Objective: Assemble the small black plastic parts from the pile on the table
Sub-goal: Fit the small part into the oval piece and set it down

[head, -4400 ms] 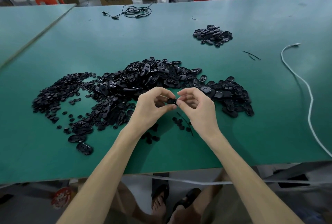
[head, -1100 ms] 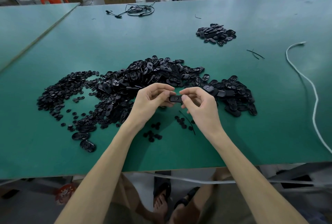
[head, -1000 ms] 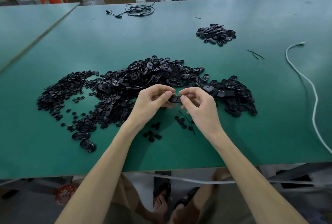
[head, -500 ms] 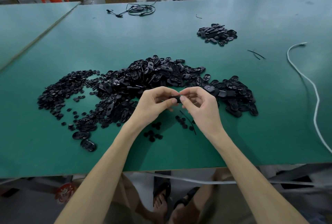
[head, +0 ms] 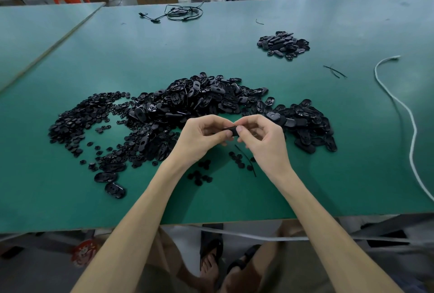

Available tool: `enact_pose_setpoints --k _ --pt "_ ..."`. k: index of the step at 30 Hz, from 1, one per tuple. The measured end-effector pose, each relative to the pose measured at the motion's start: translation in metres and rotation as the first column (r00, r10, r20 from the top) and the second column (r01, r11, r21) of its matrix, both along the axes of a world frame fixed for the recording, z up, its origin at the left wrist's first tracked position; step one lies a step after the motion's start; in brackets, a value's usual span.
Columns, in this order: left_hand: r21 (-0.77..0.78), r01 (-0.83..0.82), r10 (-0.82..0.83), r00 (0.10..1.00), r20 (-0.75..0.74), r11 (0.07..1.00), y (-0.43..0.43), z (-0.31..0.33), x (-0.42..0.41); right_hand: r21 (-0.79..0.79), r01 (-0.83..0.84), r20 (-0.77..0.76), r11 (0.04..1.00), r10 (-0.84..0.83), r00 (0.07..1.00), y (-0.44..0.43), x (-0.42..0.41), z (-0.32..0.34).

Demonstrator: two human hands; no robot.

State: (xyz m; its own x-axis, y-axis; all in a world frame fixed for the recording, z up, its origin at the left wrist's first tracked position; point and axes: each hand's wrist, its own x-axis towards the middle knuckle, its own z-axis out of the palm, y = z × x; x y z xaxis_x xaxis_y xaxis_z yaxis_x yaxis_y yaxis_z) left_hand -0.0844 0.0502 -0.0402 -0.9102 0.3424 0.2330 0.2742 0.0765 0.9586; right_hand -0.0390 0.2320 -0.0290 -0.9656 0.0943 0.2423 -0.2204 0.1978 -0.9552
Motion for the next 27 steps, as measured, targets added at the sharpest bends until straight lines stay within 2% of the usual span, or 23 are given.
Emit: enact_pose_setpoints --k 27 --pt "-0.057 -0.023 0.025 0.999 0.027 0.998 0.0012 0.0046 0.0065 -0.011 -0.031 0.025 0.999 0.032 0.999 0.0000 0.0020 -0.0011"
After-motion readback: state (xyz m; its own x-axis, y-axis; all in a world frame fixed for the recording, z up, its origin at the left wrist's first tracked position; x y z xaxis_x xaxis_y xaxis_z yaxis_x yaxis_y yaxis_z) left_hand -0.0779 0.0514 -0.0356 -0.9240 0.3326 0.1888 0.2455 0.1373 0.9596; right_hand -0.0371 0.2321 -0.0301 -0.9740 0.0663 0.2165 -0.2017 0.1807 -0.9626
